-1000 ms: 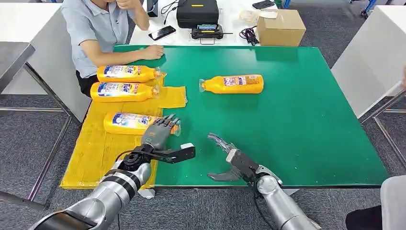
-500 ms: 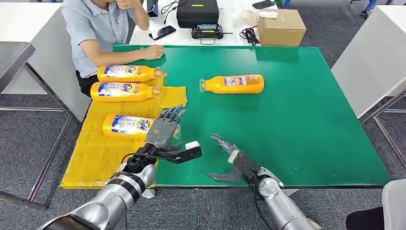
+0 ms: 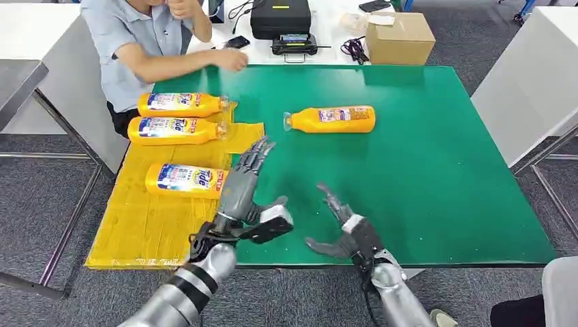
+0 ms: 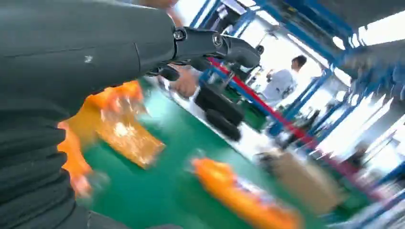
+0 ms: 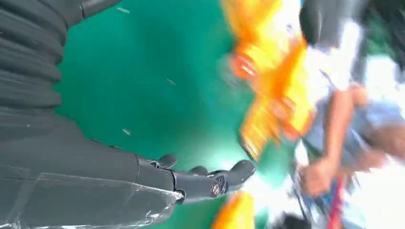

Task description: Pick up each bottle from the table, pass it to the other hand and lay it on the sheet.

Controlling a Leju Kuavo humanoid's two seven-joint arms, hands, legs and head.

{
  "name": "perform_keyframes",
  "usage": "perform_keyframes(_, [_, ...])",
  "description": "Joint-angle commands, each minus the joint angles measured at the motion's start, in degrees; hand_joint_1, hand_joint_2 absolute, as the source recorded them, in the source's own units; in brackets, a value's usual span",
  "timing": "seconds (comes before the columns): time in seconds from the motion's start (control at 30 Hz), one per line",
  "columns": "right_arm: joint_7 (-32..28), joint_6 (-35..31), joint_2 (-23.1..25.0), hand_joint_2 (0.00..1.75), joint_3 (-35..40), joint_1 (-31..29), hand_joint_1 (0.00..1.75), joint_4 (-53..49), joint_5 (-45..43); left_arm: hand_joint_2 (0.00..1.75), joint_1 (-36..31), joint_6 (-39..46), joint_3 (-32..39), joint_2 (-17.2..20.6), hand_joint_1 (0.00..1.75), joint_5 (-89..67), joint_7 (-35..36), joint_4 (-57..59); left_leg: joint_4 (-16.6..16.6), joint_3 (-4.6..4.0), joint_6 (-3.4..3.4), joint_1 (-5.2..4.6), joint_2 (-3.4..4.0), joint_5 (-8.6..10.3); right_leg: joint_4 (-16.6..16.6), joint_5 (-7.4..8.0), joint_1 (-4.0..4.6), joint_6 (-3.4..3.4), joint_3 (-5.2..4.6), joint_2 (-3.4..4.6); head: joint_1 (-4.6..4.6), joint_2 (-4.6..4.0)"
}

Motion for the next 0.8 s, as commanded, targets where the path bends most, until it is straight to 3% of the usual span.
perform_keyframes(0.03, [10.0,-22.7,7.0,0.0,-10.2,5.2,0.0,-10.7,5.1,1.75,7.3,0.2,-3.1,0.9,0.0,18.1,-5.4,-8.2,0.0,0.22,-0.15,0.06,0.08,-0.11,0.0,-0.1,0.07,-0.19,0.2,0.04,0.0,0.0])
perform_keyframes(0.2, [10.5,-24.2,7.0,0.0,-9.9,5.0,0.0,-10.2,5.9,1.75,7.1,-0.2,-3.0,0.7,0.0,19.7,-5.0,-8.3,0.0,0.09,-0.11,0.06,0.14,-0.06,0.0,-0.03,0.07,-0.15,0.08,0.08,0.02,0.0])
perform_keyframes(0.23, [9.5,-28.5,6.3,1.75,-9.0,5.2,0.0,-10.5,8.6,1.75,6.9,-2.1,-3.6,0.9,0.0,24.3,-5.2,-7.9,0.0,0.1,-0.1,0.05,0.12,-0.05,0.0,-0.04,0.05,-0.14,0.09,0.05,0.02,0.0])
perform_keyframes(0.27, [7.0,-35.1,3.9,1.75,-6.1,5.6,0.0,-11.2,16.7,1.75,6.8,-5.2,-3.8,0.7,0.0,30.5,-5.1,-7.6,0.0,0.2,-0.16,0.1,0.18,-0.11,0.0,-0.07,0.11,-0.21,0.17,0.09,0.02,0.0])
perform_keyframes(0.4, [7.3,-38.6,-1.2,1.75,-3.6,5.6,0.0,-14.0,25.3,1.75,6.1,-4.6,-5.7,0.4,0.0,36.9,-6.3,-6.9,0.0,0.21,-0.12,0.07,0.0,-0.07,0.0,-0.08,0.08,-0.17,0.24,-0.07,0.0,0.0])
perform_keyframes(0.6, [8.3,-41.2,-1.7,1.75,-3.5,4.3,0.0,-14.0,29.5,1.75,6.5,-4.9,-6.6,0.4,0.0,39.3,-6.1,-8.2,0.0,0.19,-0.12,0.08,0.12,-0.1,0.0,-0.07,0.1,-0.18,0.22,0.05,0.02,0.0])
perform_keyframes(0.63, [9.1,-44.1,-2.0,1.75,-3.0,4.0,0.0,-13.0,33.2,1.75,6.1,-5.1,-7.0,0.9,0.0,40.6,-5.6,-8.0,0.0,0.17,-0.11,0.04,0.13,-0.07,0.0,-0.04,0.05,-0.15,0.17,0.08,0.02,0.0])
perform_keyframes(0.67, [11.6,-46.0,-2.6,1.75,-2.1,3.8,0.0,-11.8,37.5,0.0,5.7,-4.7,-7.5,1.1,0.0,41.7,-5.6,-7.1,0.0,0.11,-0.08,0.03,0.09,-0.03,0.0,-0.01,0.04,-0.12,0.12,0.05,0.0,0.0])
perform_keyframes(0.7, [14.2,-46.7,-3.5,1.75,-1.1,3.6,0.0,-10.0,41.4,1.75,5.5,-4.2,-8.1,1.0,0.0,42.3,-5.9,-6.2,0.0,0.21,-0.14,0.07,0.16,-0.09,0.0,-0.05,0.09,-0.19,0.21,0.09,0.02,0.0])
perform_keyframes(0.8, [16.4,-45.1,-5.1,1.75,0.3,2.3,0.0,-5.0,43.2,1.75,6.0,-5.9,-11.0,1.9,0.0,42.6,-5.6,-5.6,-0.1,0.28,-0.13,0.1,0.15,-0.07,-0.1,-0.02,0.11,-0.18,0.31,0.08,0.0,0.0])
